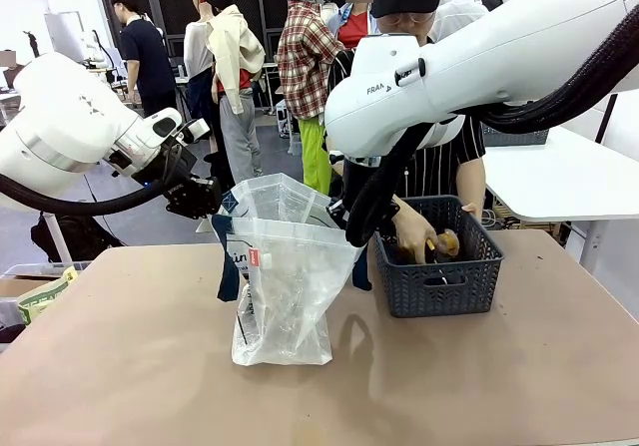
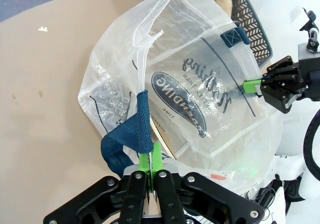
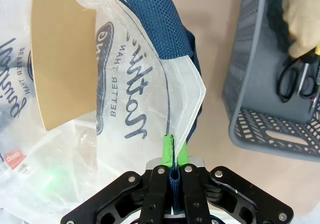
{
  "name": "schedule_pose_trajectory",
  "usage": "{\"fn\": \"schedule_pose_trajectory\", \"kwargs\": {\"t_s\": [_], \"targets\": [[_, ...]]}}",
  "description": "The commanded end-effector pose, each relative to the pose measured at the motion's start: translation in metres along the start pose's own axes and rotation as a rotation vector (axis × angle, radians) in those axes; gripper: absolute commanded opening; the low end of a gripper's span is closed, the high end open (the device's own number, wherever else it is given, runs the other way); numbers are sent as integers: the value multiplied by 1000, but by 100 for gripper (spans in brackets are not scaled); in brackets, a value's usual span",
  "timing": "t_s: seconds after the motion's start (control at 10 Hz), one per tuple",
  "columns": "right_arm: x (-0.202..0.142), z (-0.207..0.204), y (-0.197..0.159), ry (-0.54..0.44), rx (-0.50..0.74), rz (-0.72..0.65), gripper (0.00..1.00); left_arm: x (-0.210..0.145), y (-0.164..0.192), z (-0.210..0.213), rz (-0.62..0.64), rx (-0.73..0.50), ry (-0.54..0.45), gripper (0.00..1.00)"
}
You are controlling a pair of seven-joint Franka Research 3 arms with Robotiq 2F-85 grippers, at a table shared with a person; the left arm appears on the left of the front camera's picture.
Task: Transfer purchased items from the store into the shopping bag.
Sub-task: Move the Reusable shopping bag to the right side of the table.
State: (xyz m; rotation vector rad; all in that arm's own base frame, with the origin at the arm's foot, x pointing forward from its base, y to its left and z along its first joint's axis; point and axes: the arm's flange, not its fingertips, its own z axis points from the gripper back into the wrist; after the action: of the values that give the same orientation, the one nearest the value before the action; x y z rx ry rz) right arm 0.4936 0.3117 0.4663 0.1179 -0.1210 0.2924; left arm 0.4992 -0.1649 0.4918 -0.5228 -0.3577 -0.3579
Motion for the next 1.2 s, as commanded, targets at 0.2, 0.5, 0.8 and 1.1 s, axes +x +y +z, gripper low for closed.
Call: {"fn": "schedule_pose_trajectory", "kwargs": {"t_s": [0.2,0.5,0.8,1.1], "targets": [[-3,0,-2,2,10,-8,0,0,1,3,-2,2,-6,0],[-3,0,-2,2,10,-8,0,0,1,3,-2,2,-6,0],[-3,0,-2,2,10,-8,0,0,1,3,-2,2,-6,0],[-3,0,-2,2,10,-8,0,0,1,3,-2,2,-6,0]]}}
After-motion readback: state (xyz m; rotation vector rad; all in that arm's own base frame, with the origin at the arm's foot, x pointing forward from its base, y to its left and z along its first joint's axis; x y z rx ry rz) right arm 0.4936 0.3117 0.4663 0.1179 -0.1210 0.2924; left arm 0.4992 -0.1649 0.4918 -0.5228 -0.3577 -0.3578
